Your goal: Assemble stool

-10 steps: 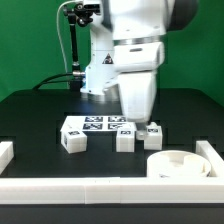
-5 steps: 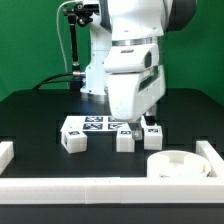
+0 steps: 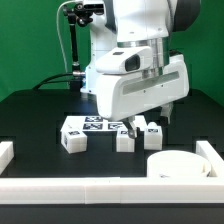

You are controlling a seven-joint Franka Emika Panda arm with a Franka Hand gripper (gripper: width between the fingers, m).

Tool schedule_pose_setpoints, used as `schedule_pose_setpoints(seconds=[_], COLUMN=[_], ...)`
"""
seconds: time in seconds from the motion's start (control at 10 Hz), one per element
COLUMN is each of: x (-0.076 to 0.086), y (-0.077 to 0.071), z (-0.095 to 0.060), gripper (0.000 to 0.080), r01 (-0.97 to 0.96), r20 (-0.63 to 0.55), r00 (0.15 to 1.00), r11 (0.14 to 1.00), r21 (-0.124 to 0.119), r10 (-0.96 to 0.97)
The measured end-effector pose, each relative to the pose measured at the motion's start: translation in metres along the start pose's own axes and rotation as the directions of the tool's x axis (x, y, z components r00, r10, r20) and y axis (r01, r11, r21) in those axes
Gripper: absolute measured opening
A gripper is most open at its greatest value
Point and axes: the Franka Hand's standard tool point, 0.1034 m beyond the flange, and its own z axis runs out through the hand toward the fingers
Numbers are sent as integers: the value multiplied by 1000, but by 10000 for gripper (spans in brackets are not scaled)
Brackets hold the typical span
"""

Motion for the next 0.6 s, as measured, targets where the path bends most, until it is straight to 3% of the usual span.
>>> schedule_pose_setpoints(seconds=[0.4, 0.6], x=[1, 4], y=[-3, -3], z=[0, -4], gripper=[648, 648], r01=[-278, -488], r20=[-5, -7], r00=[960, 873], r11=[960, 873], r21=[18, 12], r10=[278, 488])
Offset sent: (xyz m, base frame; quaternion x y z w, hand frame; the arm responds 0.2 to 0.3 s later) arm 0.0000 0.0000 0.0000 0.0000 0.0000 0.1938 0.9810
